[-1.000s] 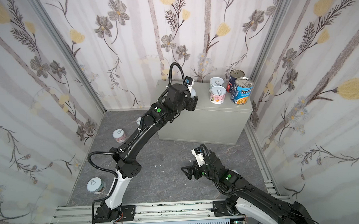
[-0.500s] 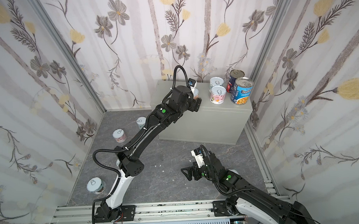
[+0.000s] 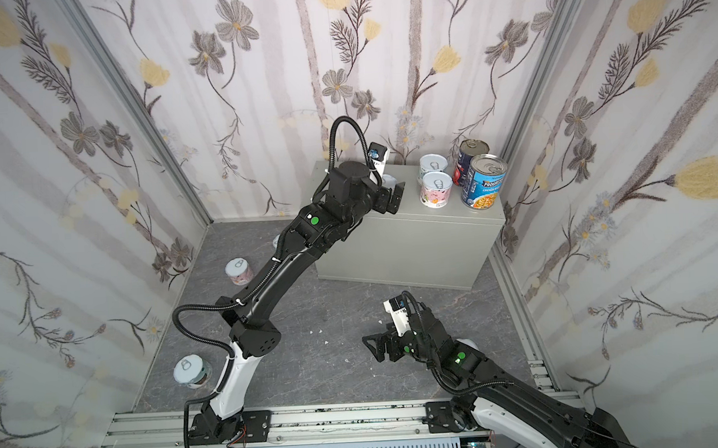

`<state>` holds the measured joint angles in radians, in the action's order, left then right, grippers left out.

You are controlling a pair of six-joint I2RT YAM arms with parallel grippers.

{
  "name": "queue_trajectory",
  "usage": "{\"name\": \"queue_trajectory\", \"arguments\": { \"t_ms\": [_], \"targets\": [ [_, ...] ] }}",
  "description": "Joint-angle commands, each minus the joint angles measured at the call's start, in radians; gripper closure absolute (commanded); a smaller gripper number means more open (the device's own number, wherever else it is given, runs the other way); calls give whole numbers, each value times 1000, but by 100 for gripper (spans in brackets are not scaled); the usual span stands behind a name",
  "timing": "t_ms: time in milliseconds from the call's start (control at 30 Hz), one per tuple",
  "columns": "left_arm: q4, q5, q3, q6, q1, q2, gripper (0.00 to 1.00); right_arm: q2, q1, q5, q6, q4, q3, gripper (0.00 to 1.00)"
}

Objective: Place and organize the canned foods onto the counter
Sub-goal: 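Carry the peach-labelled can over the cabinet top with the left gripper, then lower the peach-labelled can onto the cabinet top beside the pink can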

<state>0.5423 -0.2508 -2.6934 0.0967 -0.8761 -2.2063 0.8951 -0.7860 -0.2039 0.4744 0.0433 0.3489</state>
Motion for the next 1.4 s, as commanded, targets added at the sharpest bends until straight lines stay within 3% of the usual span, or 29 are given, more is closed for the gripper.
{"name": "queue_trajectory", "arguments": {
  "t_ms": [0, 267, 367, 533, 700, 1033, 1367],
  "targets": [
    [-54, -10, 24, 22, -13, 61, 0, -10, -4, 28, 12, 12, 30, 0],
    [-52, -23, 238, -12, -23, 269, 5, -38, -15, 63, 19, 69, 74, 0],
    [-52, -54, 360, -12, -21, 345, 13, -54, -16, 75, 22, 83, 78, 0],
    [-53, -42, 531, -38, -8, 435, 35, -56, -18, 87, 29, 95, 88, 0],
    [-60, 25, 643, -71, 14, 463, 44, -43, -19, 92, 33, 85, 89, 0],
    [-79, 122, 647, -108, 51, 412, 46, -3, -24, 93, 28, 60, 88, 0],
    [-86, 214, 556, -127, 84, 318, 47, 48, -24, 88, 8, 37, 92, 0]
  ]
}}
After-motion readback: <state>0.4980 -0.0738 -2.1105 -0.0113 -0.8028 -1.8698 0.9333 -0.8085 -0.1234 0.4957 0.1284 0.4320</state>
